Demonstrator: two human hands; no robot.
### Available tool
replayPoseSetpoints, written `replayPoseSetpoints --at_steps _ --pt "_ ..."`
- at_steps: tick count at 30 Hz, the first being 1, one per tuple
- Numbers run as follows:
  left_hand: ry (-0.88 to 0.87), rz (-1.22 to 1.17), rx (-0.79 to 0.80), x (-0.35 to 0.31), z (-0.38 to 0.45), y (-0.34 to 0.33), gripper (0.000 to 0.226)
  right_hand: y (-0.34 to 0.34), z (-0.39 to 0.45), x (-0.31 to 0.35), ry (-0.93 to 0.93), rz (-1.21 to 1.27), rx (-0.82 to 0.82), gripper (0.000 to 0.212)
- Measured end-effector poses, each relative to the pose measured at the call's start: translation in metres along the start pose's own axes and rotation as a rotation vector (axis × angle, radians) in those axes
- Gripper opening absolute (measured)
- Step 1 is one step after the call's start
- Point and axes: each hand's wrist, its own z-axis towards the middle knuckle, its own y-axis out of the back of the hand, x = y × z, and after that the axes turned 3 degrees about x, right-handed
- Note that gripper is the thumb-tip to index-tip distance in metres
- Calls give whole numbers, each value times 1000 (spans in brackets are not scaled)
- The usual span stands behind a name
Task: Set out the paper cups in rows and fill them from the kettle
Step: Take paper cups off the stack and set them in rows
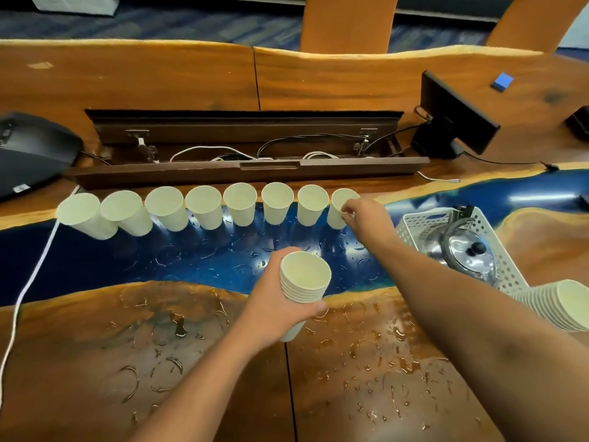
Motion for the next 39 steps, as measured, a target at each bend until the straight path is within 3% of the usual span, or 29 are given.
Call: replayPoseSetpoints --at_steps 5,8,11,14,17,25,32,35,39 --pt "13 -1 9 2 7 -2 86 2 11 -1 -26 -4 47 29" --pt "20 -13 11 4 9 -3 85 5 10 2 83 -94 -80 45" --pt "18 -23 14 4 11 -4 87 9 11 15 135 -22 -177 59" --pt "15 -30 17 5 11 -7 88 12 19 28 169 -23 14 89" --pt "17 -21 25 6 11 -8 89 12 30 37 135 -10 164 103" --pt "11 -22 8 8 12 0 88 15 56 52 74 -43 267 89" --pt "19 -30 10 9 14 3 88 34 60 37 41 -112 358 125" --pt "24 -32 13 7 14 1 87 41 58 20 -37 -162 445 119" --pt "17 -19 34 3 15 -5 86 38 57 11 -78 -43 482 103"
